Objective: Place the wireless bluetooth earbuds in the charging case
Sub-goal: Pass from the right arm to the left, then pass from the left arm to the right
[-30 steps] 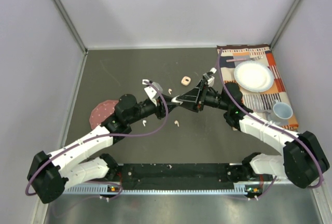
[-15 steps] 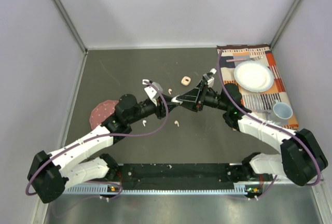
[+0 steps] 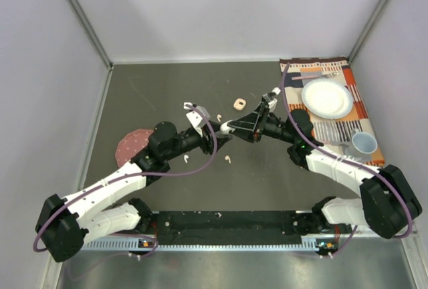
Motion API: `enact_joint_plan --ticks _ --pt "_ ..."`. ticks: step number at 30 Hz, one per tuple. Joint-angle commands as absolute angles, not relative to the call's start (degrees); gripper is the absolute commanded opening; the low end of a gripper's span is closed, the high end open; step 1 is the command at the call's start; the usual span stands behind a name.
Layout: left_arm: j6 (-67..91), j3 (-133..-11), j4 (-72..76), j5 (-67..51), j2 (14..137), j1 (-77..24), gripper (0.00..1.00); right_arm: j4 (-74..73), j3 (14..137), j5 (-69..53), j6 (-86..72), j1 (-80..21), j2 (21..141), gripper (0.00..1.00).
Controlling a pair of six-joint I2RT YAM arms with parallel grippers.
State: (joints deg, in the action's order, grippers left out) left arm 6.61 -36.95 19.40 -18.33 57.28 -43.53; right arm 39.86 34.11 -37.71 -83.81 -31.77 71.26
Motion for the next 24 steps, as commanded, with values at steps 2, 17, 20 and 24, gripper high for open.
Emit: enact_joint_plan --ticks 2,17,20,24 --pt "8.3 -35.7 23.3 -16.4 56.3 -43.6 0.59 47.2 33.3 -37.0 -86.4 -32.3 72.2 0.25" --pt "12.3 -21.7 54.8 -13.8 54.0 -43.6 0.58 54.0 32.0 -35.5 -91.5 -32.3 72.9 0.25" --pt "13.2 -20.0 60.1 -14.1 54.5 -43.6 0.58 53.7 31.8 -35.5 -91.5 -32.2 72.9 0.26" --pt "14.9 -20.0 63.7 -16.4 56.1 -43.6 0.58 53.6 31.6 -35.4 -91.5 -32.3 73.0 0.26"
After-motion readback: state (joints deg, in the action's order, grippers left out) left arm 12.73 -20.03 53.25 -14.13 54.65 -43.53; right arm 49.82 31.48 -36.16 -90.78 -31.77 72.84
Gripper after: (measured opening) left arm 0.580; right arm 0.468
